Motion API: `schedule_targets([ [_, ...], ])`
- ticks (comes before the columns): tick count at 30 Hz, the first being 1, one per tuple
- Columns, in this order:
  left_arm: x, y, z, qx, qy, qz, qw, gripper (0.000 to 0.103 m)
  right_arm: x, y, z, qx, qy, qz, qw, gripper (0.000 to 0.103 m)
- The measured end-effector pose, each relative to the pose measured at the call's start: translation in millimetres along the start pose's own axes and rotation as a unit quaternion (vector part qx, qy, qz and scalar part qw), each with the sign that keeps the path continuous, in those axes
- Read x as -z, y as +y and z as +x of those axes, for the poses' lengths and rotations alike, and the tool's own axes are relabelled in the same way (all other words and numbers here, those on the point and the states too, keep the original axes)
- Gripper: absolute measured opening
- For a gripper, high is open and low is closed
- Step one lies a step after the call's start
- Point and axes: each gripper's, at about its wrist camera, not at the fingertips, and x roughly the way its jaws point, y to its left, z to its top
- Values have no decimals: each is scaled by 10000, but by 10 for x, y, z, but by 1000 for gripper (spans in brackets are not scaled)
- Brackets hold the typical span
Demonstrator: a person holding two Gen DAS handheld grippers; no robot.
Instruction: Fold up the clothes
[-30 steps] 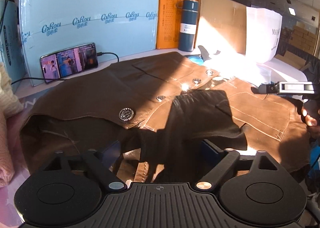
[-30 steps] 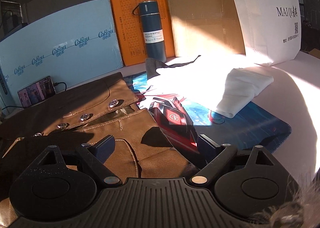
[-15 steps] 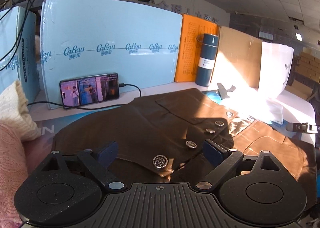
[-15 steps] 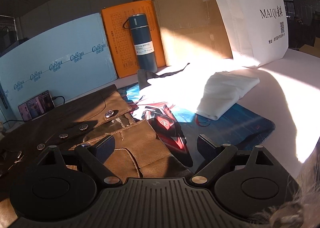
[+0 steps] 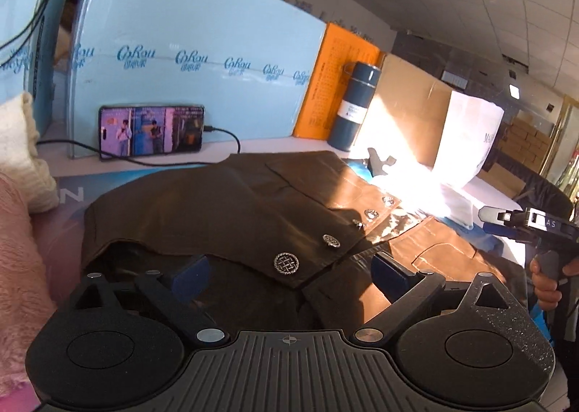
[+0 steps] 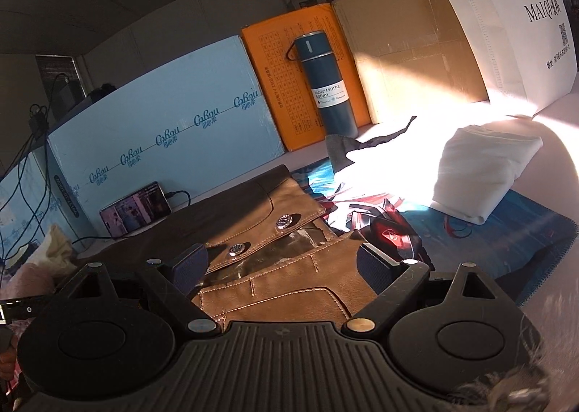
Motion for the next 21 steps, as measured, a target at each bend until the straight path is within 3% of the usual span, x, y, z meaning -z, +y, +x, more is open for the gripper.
schedule_targets([
  [5,252,-286,-447,-418,-556,943,9931,102,198,-89,-324,-300,-432,-427,9977,98],
  [11,496,-683,-732,-321,-760,1901,9783,103,490,-17,-701,-875,-434,-1472,9843,103],
  [15,625,-883,-725,-274,-628,2190,9733,103,668,80,-866,-908,-105,-2464,9649,103],
  [21,715,-913,-706,-656,-556,2125,9734,103,824,116,-1049,-948,199,-3239,9411,103],
])
